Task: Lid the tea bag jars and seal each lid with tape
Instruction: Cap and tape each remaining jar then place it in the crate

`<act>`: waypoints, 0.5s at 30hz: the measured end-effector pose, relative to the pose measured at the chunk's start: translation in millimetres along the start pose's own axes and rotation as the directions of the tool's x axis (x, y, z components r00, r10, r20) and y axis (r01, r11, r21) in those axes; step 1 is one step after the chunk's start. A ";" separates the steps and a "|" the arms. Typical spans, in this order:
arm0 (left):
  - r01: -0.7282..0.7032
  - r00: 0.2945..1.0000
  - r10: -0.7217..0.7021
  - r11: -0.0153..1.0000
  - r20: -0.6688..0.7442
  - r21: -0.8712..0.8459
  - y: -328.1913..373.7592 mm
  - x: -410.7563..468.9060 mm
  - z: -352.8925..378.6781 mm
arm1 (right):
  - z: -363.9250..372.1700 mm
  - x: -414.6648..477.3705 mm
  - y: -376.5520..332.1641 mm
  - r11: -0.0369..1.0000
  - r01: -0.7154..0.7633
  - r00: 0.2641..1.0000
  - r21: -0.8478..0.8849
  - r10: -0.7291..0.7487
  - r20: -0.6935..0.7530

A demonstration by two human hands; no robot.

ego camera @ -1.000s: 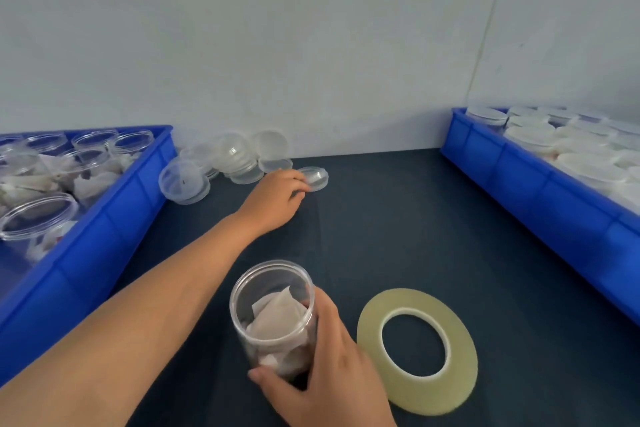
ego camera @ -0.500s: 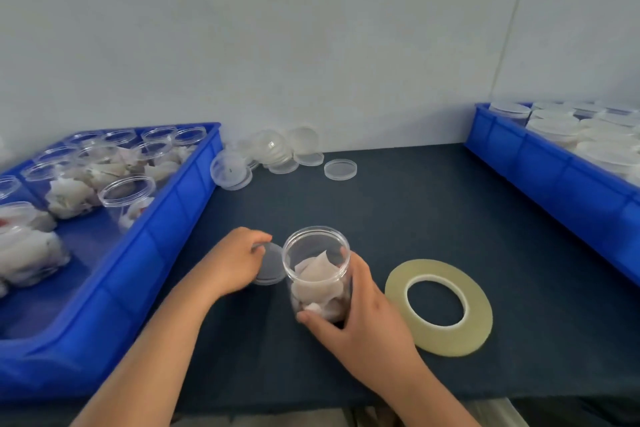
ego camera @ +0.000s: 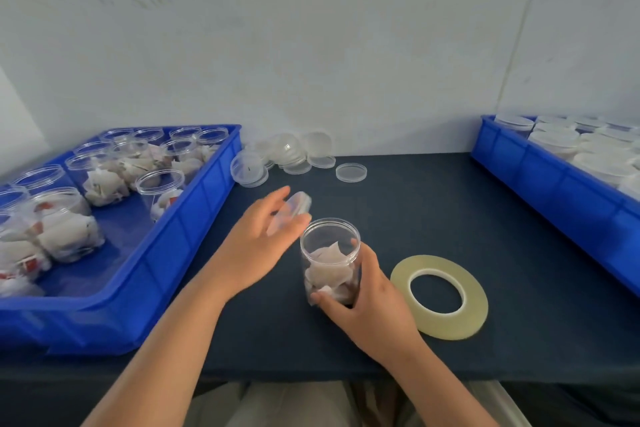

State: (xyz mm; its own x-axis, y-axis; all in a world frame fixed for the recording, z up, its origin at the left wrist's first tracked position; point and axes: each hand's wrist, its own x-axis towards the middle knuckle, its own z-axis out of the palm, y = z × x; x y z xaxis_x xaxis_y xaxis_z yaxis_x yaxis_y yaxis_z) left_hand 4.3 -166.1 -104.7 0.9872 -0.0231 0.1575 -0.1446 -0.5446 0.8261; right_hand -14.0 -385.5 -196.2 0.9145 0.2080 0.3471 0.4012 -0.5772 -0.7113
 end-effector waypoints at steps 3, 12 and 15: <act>-0.153 0.968 0.104 0.967 0.230 0.205 28.3 -5.9 3.0 | 0.2 0.0 0.7 1.000 0.005 1.000 0.024 -0.005 -0.005; -0.249 0.943 0.012 0.687 0.332 0.683 55.7 -2.0 37.1 | 3.3 2.4 3.7 0.994 0.058 0.998 0.089 -0.058 -0.004; -0.238 0.969 0.074 0.553 0.238 0.799 61.4 -3.2 59.2 | 5.4 3.7 6.1 0.993 0.055 0.999 0.102 -0.054 -0.010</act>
State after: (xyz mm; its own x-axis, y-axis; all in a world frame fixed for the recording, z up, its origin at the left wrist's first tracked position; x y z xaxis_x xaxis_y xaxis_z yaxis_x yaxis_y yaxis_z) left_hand -3.9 -249.1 -86.5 0.9613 -0.2619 0.0852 -0.2618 -0.9650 -0.0128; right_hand -7.8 -384.0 -202.6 0.8910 0.2309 0.3909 0.4537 -0.4816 -0.7498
